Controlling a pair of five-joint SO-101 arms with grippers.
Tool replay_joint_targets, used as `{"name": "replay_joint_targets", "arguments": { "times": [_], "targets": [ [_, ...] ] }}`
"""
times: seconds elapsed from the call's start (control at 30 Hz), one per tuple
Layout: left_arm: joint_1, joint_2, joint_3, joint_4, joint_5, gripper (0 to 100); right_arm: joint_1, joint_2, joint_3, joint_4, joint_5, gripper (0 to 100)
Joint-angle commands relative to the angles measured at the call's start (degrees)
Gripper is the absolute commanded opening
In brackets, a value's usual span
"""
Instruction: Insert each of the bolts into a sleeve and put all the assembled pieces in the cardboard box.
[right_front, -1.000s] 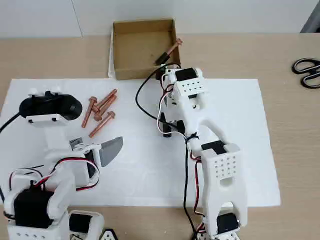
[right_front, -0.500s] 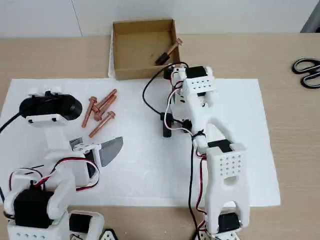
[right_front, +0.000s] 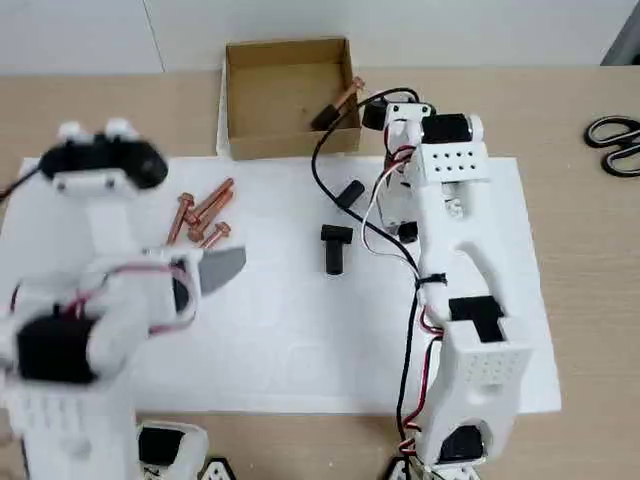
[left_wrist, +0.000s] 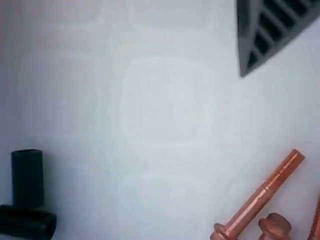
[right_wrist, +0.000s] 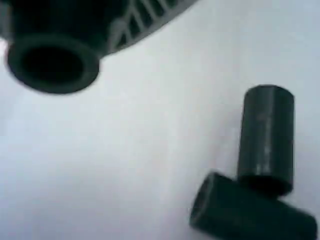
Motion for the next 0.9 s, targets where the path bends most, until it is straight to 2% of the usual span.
{"name": "replay_joint_targets", "arguments": {
  "times": [0.0,0.2,0.33,0.5,0.67,0.87],
  "targets": [
    [-0.26,10.2,-6.2,-0.26,-2.46,33,0.48,-4.44,2.2,0.22,0.7,0.4],
    [-6.24,28.57,-13.32,-1.14,-9.49,33,0.75,-4.7,4.31,0.22,0.7,0.4],
    [-8.09,38.59,-15.69,-1.05,-24.88,33,0.75,-4.7,4.31,0.31,0.7,0.4],
    [-8.09,45.98,-18.77,-3.78,-32.18,27,0.48,-4.7,4.31,0.22,0.7,0.4],
    [-8.0,53.63,-22.29,-7.65,-35.6,20,0.4,-4.7,4.31,0.22,0.7,0.4],
    [-6.15,61.71,-27.3,-8.0,-38.95,18,0.4,-4.7,4.31,0.22,0.62,0.4]
  ]
}}
